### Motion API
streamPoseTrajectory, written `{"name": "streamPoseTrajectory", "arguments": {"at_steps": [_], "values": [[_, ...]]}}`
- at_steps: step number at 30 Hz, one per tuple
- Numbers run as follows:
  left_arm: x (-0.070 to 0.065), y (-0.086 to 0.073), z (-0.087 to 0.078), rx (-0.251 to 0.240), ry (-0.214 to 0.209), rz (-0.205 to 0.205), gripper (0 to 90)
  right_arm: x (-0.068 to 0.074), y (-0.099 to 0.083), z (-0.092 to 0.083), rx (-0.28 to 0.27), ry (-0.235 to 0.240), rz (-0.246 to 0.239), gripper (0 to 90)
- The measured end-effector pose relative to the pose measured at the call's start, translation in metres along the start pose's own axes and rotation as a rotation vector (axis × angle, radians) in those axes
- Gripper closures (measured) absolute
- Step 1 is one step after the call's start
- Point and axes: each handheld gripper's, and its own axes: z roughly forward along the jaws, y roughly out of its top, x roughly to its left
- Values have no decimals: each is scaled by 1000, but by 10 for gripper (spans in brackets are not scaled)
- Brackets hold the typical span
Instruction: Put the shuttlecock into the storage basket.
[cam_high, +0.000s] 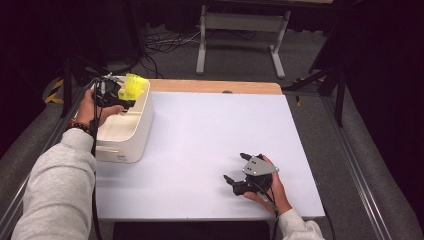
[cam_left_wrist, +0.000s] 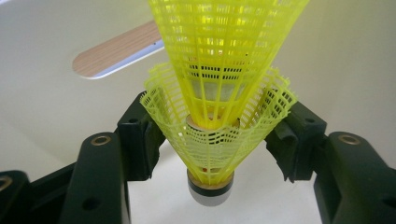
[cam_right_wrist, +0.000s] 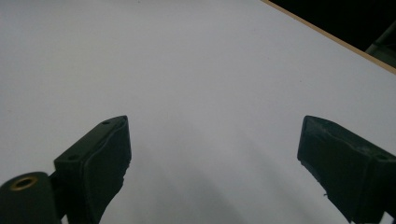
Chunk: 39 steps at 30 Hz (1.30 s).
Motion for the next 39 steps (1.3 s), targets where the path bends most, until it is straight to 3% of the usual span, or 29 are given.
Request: {"name": "streamPoseTrajectory", "arguments": {"at_steps": [4,16,21,25,27,32,34,37,39], "values": [[0,0,0,0,15,5,405,0,0,1,5,3,-2,100],[-4,0,5,65,5,22,359,1,0,1,10,8,-3,100],[-4,0,5,64,17,22,325,0,1,1,8,4,-2,100],[-7,0,8,100,33,38,256,0,1,1,9,6,-4,100],[-7,1,7,80,38,32,242,1,1,1,7,7,-3,100],[-10,4,0,62,75,68,203,0,1,0,4,2,0,100],[-12,7,-10,1,94,101,192,0,2,0,3,0,0,100],[-13,8,-18,-39,80,99,190,0,2,0,5,0,-2,100],[-15,10,-26,-73,84,128,187,0,2,-1,5,-2,-4,100]]}}
